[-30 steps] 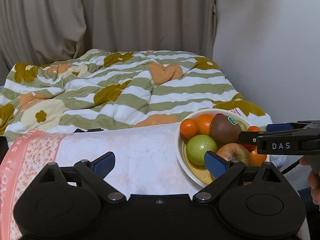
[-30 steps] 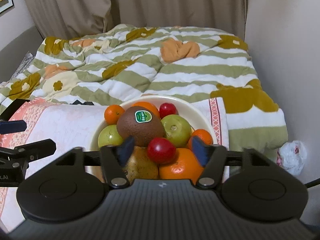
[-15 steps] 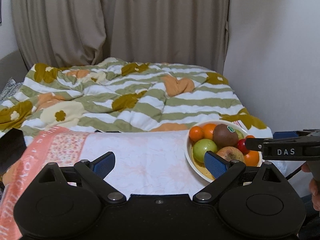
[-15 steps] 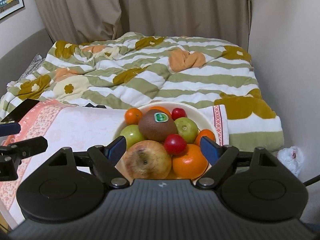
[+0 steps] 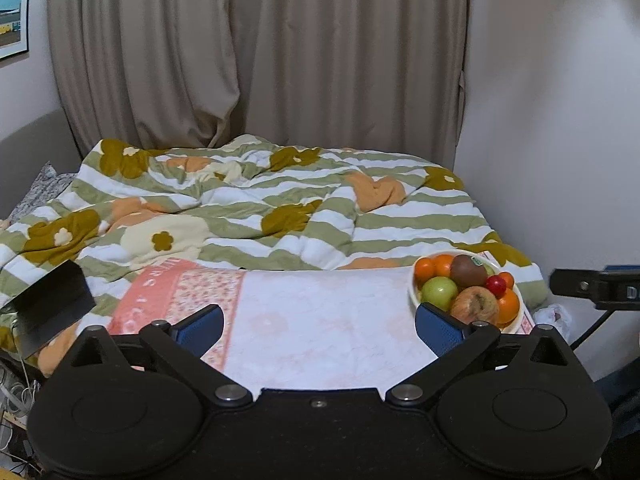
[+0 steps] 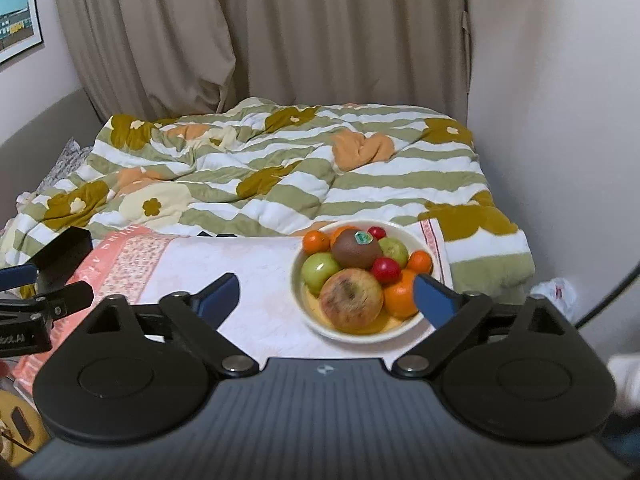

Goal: Organize fruits

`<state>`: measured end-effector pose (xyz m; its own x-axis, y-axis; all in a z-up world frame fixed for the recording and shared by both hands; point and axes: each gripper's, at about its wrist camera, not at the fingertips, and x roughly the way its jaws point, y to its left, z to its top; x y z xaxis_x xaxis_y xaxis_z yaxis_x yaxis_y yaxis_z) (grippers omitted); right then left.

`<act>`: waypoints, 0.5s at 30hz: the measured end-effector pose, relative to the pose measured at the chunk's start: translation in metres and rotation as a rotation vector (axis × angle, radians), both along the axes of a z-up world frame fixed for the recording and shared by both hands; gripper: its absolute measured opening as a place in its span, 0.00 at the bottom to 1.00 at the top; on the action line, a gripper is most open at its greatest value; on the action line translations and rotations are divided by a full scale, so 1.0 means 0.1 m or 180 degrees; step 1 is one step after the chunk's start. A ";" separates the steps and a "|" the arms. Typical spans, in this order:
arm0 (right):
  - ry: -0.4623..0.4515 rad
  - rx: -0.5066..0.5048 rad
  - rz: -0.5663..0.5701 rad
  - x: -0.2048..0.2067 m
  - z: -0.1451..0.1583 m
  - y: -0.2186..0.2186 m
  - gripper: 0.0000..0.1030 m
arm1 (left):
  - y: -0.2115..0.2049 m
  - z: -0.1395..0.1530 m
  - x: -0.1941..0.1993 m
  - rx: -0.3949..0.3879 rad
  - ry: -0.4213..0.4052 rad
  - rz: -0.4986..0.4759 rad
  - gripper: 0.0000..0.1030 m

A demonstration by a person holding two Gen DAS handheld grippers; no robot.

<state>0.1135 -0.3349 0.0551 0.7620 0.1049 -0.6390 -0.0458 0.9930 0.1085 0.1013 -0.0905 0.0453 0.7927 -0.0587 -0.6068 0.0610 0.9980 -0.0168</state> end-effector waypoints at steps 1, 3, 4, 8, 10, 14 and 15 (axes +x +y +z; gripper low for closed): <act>0.0023 0.0005 -0.0023 -0.06 0.01 0.04 1.00 | 0.05 0.00 -0.03 -0.0008 0.0000 0.0007 1.00; 0.0066 0.0000 -0.0068 -0.17 0.00 0.12 1.00 | 0.15 0.00 -0.09 -0.0011 0.0007 0.0024 1.00; 0.0081 -0.0006 -0.0080 -0.21 -0.01 0.15 1.00 | 0.19 -0.01 -0.12 -0.0006 0.0007 0.0026 1.00; 0.0126 -0.0081 -0.0138 -0.37 -0.09 0.29 1.00 | 0.29 -0.03 -0.22 0.0093 0.0005 0.0006 1.00; 0.0151 -0.0125 -0.0153 -0.43 -0.13 0.35 1.00 | 0.33 -0.05 -0.26 0.0136 0.0013 -0.0004 1.00; 0.0190 -0.0155 -0.0182 -0.47 -0.16 0.43 1.00 | 0.38 -0.07 -0.29 0.0119 0.0023 -0.0040 1.00; 0.0183 -0.0153 -0.0187 -0.48 -0.16 0.44 1.00 | 0.40 -0.07 -0.30 0.0114 0.0016 -0.0048 1.00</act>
<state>0.0652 -0.2909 0.0391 0.7277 0.0293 -0.6852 0.0176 0.9980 0.0614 0.0717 -0.0510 0.0383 0.7888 -0.0487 -0.6127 0.0760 0.9969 0.0186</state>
